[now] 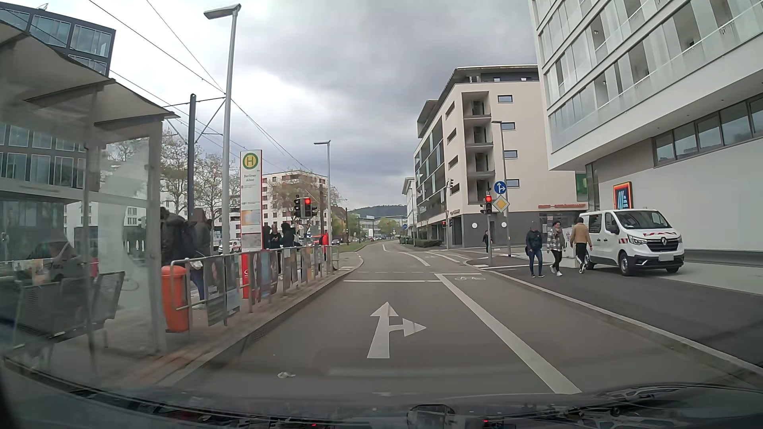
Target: Follow the waypoints while adhering to traffic rules and regulations
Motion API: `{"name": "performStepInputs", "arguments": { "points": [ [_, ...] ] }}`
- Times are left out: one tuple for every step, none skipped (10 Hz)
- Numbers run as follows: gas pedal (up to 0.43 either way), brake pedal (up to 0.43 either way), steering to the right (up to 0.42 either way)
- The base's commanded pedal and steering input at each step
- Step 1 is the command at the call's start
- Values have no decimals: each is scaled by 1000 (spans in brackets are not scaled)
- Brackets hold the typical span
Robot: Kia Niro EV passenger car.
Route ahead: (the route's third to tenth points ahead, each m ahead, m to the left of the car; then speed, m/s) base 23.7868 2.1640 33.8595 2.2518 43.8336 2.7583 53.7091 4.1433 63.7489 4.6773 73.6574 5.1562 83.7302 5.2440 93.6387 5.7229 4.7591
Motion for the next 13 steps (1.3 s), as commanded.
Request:
{"name": "performStepInputs", "arguments": {
  "points": [
    [0, 0, 0],
    [0, 0, 0],
    [0, 0, 0],
    [0, 0, 0],
    [0, 0, 0],
    [0, 24, 0],
    [0, 67, 0],
    [0, 110, 0],
    [0, 128, 0],
    [0, 140, 0],
    [0, 146, 0],
    [0, 152, 0],
    [0, 152, 0]
  ]
}}
